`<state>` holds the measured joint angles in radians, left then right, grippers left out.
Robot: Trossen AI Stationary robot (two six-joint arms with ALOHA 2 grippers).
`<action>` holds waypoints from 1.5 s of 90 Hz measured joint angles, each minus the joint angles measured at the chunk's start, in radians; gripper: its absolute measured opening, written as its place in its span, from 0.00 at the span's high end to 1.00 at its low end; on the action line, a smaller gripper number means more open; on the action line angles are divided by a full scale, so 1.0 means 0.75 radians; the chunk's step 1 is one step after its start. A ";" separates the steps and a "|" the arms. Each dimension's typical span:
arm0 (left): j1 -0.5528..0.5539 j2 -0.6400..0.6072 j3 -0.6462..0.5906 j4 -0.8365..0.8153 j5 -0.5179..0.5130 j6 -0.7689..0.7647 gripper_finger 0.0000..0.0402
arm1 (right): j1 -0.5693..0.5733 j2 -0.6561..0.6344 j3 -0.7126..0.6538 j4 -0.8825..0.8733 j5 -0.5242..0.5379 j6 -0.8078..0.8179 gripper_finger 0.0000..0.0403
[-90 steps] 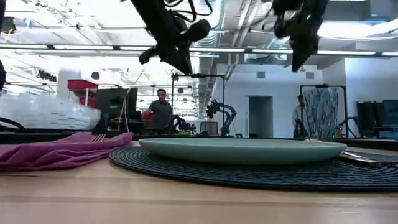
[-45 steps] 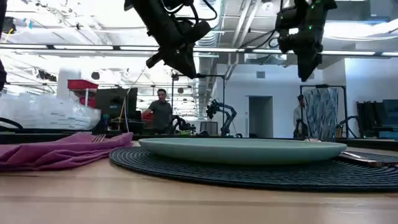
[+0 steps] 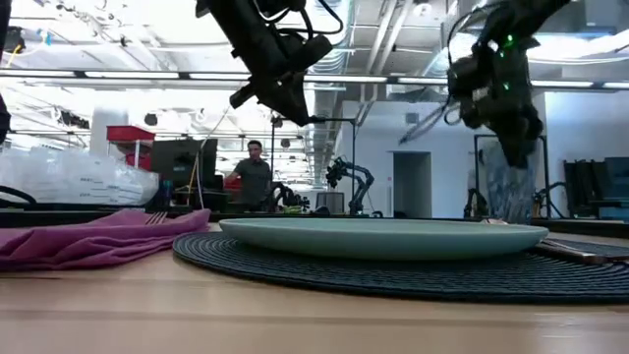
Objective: Set table place
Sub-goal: Move the blue glass to the top right of the blue table mat
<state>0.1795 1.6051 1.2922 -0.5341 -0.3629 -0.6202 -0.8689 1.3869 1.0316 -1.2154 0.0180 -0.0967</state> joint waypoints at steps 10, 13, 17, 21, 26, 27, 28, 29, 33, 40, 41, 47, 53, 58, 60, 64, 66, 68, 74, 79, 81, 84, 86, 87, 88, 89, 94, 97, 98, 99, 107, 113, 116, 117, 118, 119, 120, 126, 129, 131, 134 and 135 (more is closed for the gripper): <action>-0.001 0.000 0.000 -0.027 0.001 -0.004 0.95 | 0.085 -0.006 -0.103 0.086 -0.035 0.021 0.86; -0.002 0.000 0.000 -0.044 0.001 -0.012 0.95 | 0.120 -0.010 -0.121 0.104 -0.043 0.026 0.93; -0.002 0.000 0.000 -0.062 0.001 -0.021 0.95 | 0.174 -0.016 -0.131 0.106 -0.044 0.047 0.96; -0.002 0.000 0.000 -0.079 0.001 -0.026 0.95 | 0.235 -0.018 -0.131 0.117 -0.041 0.077 0.97; -0.003 0.000 0.000 -0.092 0.001 -0.035 0.95 | 0.310 -0.026 -0.120 0.139 -0.064 0.120 0.99; -0.004 0.000 0.000 -0.093 0.001 -0.037 0.95 | 0.323 -0.027 -0.115 0.142 -0.070 0.129 0.99; -0.004 0.000 0.000 -0.093 0.001 -0.038 0.95 | 0.336 -0.027 -0.111 0.145 -0.076 0.136 0.99; -0.004 0.000 0.000 -0.093 0.001 -0.038 0.95 | 0.348 -0.027 -0.107 0.148 -0.082 0.145 0.99; -0.004 0.000 0.000 -0.095 0.001 -0.039 0.95 | 0.394 -0.025 -0.093 0.162 -0.108 0.174 0.99; -0.004 0.000 0.000 -0.094 0.001 -0.041 0.95 | 0.467 -0.015 -0.077 0.203 -0.134 0.223 0.99; -0.004 0.000 0.000 -0.094 0.002 -0.041 0.95 | 0.476 -0.013 -0.076 0.210 -0.133 0.230 0.99; -0.004 0.000 0.000 -0.090 0.002 -0.041 0.95 | 0.516 0.010 -0.071 0.239 -0.122 0.255 0.99; -0.004 0.000 0.000 -0.085 0.001 -0.041 0.95 | 0.543 0.041 -0.064 0.258 -0.104 0.272 1.00; -0.004 0.000 0.000 -0.077 0.002 -0.041 0.95 | 0.561 0.070 -0.056 0.274 -0.093 0.273 1.00; -0.004 0.000 0.000 -0.073 0.002 -0.041 0.95 | 0.568 0.084 -0.048 0.271 -0.090 0.273 1.00; -0.004 0.000 0.000 -0.069 0.001 -0.041 0.95 | 0.580 0.110 -0.028 0.272 -0.082 0.274 1.00; -0.004 0.000 0.000 -0.069 0.002 -0.041 0.95 | 0.589 0.121 -0.017 0.282 -0.079 0.273 1.00; -0.004 0.000 0.000 -0.069 0.002 -0.041 0.95 | 0.597 0.131 -0.006 0.294 -0.078 0.273 1.00; -0.004 0.000 0.000 -0.070 0.002 -0.041 0.95 | 0.621 0.141 0.024 0.321 -0.082 0.269 1.00; -0.004 0.000 0.000 -0.069 0.002 -0.041 0.95 | 0.632 0.145 0.041 0.334 -0.085 0.269 1.00; -0.004 0.000 0.000 -0.069 0.002 -0.041 0.95 | 0.637 0.145 0.044 0.341 -0.090 0.269 1.00; -0.005 0.000 0.000 -0.070 0.002 -0.041 0.95 | 0.640 0.145 0.045 0.347 -0.096 0.269 1.00; -0.006 0.000 0.000 -0.070 0.002 -0.041 0.95 | 0.639 0.145 0.045 0.346 -0.098 0.271 1.00; -0.006 0.000 0.000 -0.071 0.002 -0.041 0.95 | 0.638 0.145 0.045 0.344 -0.099 0.272 1.00; -0.007 0.000 0.000 -0.071 0.001 -0.041 0.95 | 0.636 0.145 0.045 0.343 -0.099 0.272 1.00; -0.007 0.000 0.000 -0.071 0.002 -0.041 0.95 | 0.634 0.145 0.045 0.341 -0.101 0.272 1.00; -0.008 0.000 0.000 -0.072 0.002 -0.041 0.95 | 0.624 0.144 0.045 0.338 -0.107 0.272 1.00; -0.008 0.000 0.000 -0.074 0.002 -0.041 0.95 | 0.623 0.141 0.045 0.337 -0.108 0.274 0.99; -0.008 0.000 0.000 -0.075 0.002 -0.041 0.95 | 0.623 0.141 0.045 0.337 -0.108 0.276 0.99; -0.009 0.000 0.000 -0.076 0.002 -0.041 0.95 | 0.623 0.140 0.045 0.338 -0.108 0.279 0.99; -0.012 0.000 0.000 -0.079 0.002 -0.041 0.95 | 0.620 0.129 0.043 0.347 -0.106 0.304 0.93; -0.012 0.000 0.000 -0.079 0.002 -0.041 0.95 | 0.615 0.116 0.042 0.347 -0.107 0.305 0.88; -0.012 0.000 0.000 -0.081 0.002 -0.041 0.95 | 0.615 0.108 0.042 0.349 -0.107 0.305 0.85; -0.012 0.000 0.000 -0.082 0.002 -0.041 0.95 | 0.615 0.105 0.042 0.349 -0.107 0.305 0.84; -0.012 0.000 0.000 -0.083 0.002 -0.040 0.95 | 0.615 0.102 0.042 0.349 -0.107 0.305 0.83; -0.012 0.000 0.000 -0.083 0.002 -0.039 0.95 | 0.615 0.098 0.042 0.349 -0.107 0.306 0.83; -0.012 0.000 0.000 -0.084 0.002 -0.037 0.95 | 0.615 0.094 0.042 0.349 -0.107 0.306 0.82; -0.012 0.000 0.000 -0.089 0.001 -0.028 0.95 | 0.615 0.065 0.045 0.348 -0.107 0.313 0.77; -0.012 0.000 0.000 -0.098 0.001 -0.026 0.95 | 0.614 0.046 0.055 0.341 -0.106 0.320 0.75; -0.012 -0.001 0.000 -0.107 0.002 -0.019 0.95 | 0.613 0.033 0.062 0.340 -0.106 0.327 0.73; -0.012 -0.006 0.000 -0.117 0.002 -0.002 0.95 | 0.610 0.013 0.079 0.341 -0.105 0.337 0.71; -0.012 -0.008 -0.001 -0.119 0.002 0.004 0.95 | 0.609 0.006 0.085 0.342 -0.105 0.339 0.71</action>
<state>0.1707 1.5987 1.2919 -0.6233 -0.3611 -0.6172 -0.4124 1.3911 1.0956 -0.9589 -0.0608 0.1573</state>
